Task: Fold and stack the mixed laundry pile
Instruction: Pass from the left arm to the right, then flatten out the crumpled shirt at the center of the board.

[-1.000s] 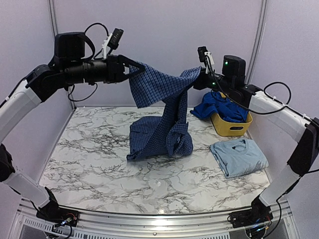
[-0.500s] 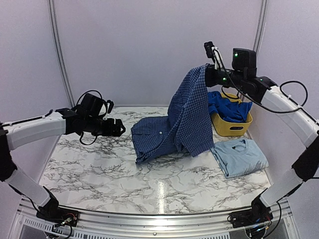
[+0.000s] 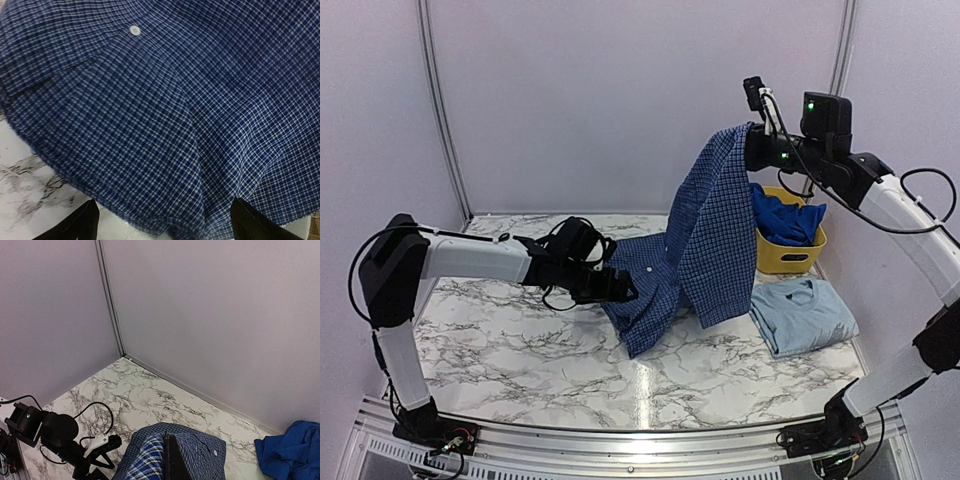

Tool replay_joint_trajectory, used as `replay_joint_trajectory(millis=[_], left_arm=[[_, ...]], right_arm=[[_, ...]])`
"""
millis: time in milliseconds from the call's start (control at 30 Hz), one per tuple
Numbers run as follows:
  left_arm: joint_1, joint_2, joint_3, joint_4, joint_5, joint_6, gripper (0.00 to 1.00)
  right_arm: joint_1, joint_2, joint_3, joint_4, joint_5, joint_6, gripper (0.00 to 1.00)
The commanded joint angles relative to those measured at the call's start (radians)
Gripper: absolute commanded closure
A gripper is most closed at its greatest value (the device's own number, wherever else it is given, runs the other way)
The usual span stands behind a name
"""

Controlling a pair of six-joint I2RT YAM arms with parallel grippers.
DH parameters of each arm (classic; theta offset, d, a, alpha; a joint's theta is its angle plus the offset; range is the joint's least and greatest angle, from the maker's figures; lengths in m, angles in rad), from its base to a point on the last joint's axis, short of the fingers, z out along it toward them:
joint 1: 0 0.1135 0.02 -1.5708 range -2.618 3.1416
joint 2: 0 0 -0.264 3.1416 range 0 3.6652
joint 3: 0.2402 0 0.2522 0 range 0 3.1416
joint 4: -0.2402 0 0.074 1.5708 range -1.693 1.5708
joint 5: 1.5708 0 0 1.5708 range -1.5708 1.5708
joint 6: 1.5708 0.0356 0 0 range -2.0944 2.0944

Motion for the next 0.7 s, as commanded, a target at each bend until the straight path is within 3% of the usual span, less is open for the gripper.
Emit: replay_joint_trajectory(millis=[0, 200, 333, 433, 567, 600, 667], left_arm=[[-0.038, 0.097, 0.070, -0.003, 0.005, -0.023, 0.07], [-0.046, 0.245, 0.226, -0.318, -0.195, 0.060, 0.40], [0.027, 0.270, 0.214, -0.419, -0.287, 0.053, 0.78], [0.138, 0.235, 0.148, -0.419, -0.330, 0.019, 1.00], [0.298, 0.188, 0.119, -0.417, -0.378, 0.009, 1.00], [0.330, 0.171, 0.120, -0.416, -0.380, 0.019, 0.95], [0.362, 0.106, 0.103, -0.382, -0.367, 0.060, 0.59]], right_arm=[[-0.010, -0.006, 0.029, 0.001, 0.015, -0.012, 1.00], [-0.013, -0.019, 0.046, -0.014, 0.029, -0.018, 1.00], [-0.013, -0.031, 0.026, -0.028, 0.025, -0.018, 1.00], [-0.013, -0.046, -0.009, -0.023, 0.024, -0.009, 1.00], [-0.013, -0.059, -0.073, 0.007, 0.014, 0.016, 1.00], [-0.013, -0.058, -0.086, 0.015, 0.009, 0.024, 1.00], [-0.013, -0.055, -0.098, 0.027, -0.002, 0.036, 1.00]])
